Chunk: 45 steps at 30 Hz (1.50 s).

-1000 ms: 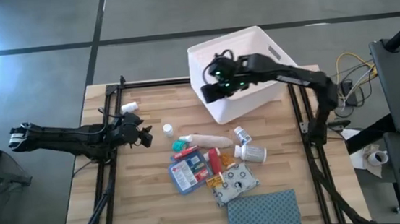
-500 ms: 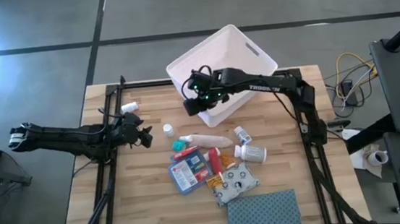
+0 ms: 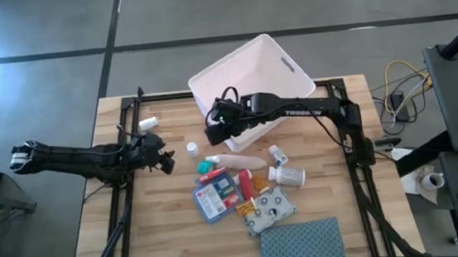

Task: Pick & place medical supplies in basket/bin
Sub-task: Adjust the white bin

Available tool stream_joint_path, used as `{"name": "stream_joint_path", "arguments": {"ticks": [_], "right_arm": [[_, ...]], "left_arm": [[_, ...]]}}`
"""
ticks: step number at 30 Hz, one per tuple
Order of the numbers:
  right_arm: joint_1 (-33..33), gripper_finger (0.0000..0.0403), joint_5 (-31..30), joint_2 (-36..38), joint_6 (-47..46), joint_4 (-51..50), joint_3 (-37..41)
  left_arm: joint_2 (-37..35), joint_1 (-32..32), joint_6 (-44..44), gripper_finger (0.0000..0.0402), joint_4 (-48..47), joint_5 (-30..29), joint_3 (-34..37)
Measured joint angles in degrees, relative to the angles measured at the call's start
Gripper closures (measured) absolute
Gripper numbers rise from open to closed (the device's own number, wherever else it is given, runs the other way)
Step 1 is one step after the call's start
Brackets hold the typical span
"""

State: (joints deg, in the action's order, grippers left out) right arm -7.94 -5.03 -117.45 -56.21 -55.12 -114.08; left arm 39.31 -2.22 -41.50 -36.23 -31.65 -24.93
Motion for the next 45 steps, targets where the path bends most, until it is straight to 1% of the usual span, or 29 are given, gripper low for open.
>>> {"name": "stream_joint_path", "arguments": {"ticks": [7,11,13,17,18,20,23,25,27,29,31,33,35,41,43,45], "right_arm": [[1.03,0.0227,-0.45,0.38,-1.84,0.31,-2.38],[1.38,0.0199,-1.17,0.63,0.53,-0.8,-6.28],[1.41,0.0191,-4.2,0.75,2.26,-3.02,-8.89],[0.63,0.0188,-13.55,0.95,3.9,-14.22,-15.7],[-0.17,0.0189,-14.61,1.0,4.22,-17.94,-17.29],[-2.71,0.0193,-14.74,1.05,5.02,-25.13,-19.68],[-7.26,0.02,-16.66,1.05,5.22,-35.23,-20.83],[-10.2,0.0205,-17.0,1.22,7.69,-34.43,-20.04],[-13.09,0.0211,-14.73,1.58,9.58,-34.26,-19.27],[-15.2,0.0216,-15.19,1.25,10.31,-34.48,-18.42],[-17.33,0.0221,-15.9,1.24,11.69,-34.91,-15.64],[-18.84,0.0227,-14.67,1.01,12.07,-34.93,-12.46],[-19.69,0.0232,-13.15,0.94,12.09,-34.87,-9.31],[-19.83,0.0247,-12.77,0.99,11.63,-34.92,0.78],[-19.8,0.0252,-9.99,1.25,11.07,-34.94,3.64],[-19.62,0.0257,-4.45,1.55,9.9,-34.96,6.09]], "left_arm": [[0.0,0.0,0.46,0.0184,0.0,0.02,0.26],[-0.02,0.0,0.9,0.0184,0.02,0.01,0.26],[-0.02,0.0,0.9,0.0184,0.0,0.02,0.33],[-0.04,0.0,0.89,0.0184,0.04,0.01,0.35],[-0.04,0.0,0.87,0.0184,0.02,0.01,0.35],[-0.07,0.0,0.88,0.0184,0.04,0.01,0.35],[-0.07,0.0,0.87,0.0184,0.04,-0.01,0.35],[-0.07,0.0,0.87,0.0184,0.07,-0.03,0.35],[-0.09,0.0,0.87,0.0184,0.07,-0.03,0.35],[-0.08,0.0,0.87,0.0184,0.07,-0.03,0.35],[-0.07,0.0,0.74,0.0184,0.07,-0.03,0.37],[-0.07,0.0,0.45,0.0184,0.09,-0.03,0.37],[-0.09,0.0,0.44,0.0184,0.11,-0.03,0.37],[-0.07,0.0,0.42,0.0184,0.13,-0.02,0.37],[-0.07,0.0,0.42,0.0184,0.13,-0.03,0.37],[-0.07,0.0,0.42,0.0184,0.13,-0.03,0.37]]}}
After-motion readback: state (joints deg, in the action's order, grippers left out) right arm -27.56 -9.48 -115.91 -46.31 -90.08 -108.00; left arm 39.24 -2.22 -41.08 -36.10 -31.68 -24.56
